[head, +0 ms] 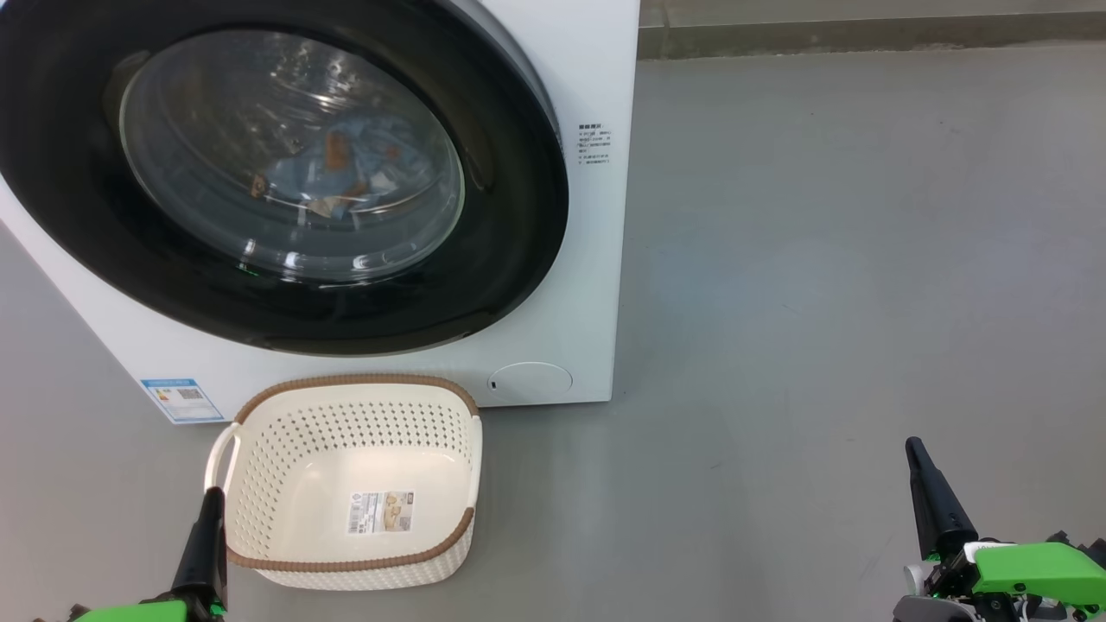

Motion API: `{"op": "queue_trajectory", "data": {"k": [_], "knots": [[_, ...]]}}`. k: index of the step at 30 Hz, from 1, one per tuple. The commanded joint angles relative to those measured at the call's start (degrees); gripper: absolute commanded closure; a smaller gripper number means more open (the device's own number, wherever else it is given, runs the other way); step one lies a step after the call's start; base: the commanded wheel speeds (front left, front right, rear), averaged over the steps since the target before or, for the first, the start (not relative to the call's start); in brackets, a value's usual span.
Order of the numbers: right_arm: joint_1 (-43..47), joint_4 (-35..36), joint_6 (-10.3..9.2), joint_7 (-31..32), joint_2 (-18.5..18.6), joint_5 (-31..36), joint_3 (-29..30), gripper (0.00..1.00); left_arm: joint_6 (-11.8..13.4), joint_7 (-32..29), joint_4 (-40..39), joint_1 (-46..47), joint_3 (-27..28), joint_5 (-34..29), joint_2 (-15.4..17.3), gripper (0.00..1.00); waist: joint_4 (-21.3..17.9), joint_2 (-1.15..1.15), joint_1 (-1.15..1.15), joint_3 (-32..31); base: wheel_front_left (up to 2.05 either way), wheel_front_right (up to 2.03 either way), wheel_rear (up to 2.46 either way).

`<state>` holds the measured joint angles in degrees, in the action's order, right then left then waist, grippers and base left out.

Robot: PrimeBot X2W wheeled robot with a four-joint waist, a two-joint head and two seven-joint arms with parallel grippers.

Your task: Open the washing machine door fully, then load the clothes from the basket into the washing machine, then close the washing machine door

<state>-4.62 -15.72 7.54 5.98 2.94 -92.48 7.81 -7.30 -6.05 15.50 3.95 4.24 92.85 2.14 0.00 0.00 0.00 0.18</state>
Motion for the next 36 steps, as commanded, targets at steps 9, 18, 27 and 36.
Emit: {"op": "queue_trajectory", "data": {"k": [9,18,27,36], "knots": [[-1.55,1.7,-0.05,0.43,0.05,0.24,-1.38,1.0,-0.19,-0.32,-1.46,2.22,2.13,-0.56,0.89,1.0,0.0,0.0,0.0,0.0,0.0,0.0,0.0],[-1.55,1.7,-0.05,0.45,0.03,0.26,-1.36,1.0,-0.19,-0.34,-1.46,2.23,2.16,-0.59,0.87,1.0,0.0,0.0,0.0,0.0,0.0,0.0,0.0],[-1.56,1.7,-0.05,0.46,0.02,0.27,-1.34,1.0,-0.19,-0.36,-1.46,2.23,2.19,-0.61,0.85,1.0,0.0,0.0,0.0,0.0,0.0,0.0,0.0],[-1.56,1.7,-0.05,0.47,0.01,0.28,-1.32,1.0,-0.19,-0.38,-1.46,2.23,2.21,-0.63,0.84,1.0,0.0,0.0,0.0,0.0,0.0,0.0,0.0]]}}
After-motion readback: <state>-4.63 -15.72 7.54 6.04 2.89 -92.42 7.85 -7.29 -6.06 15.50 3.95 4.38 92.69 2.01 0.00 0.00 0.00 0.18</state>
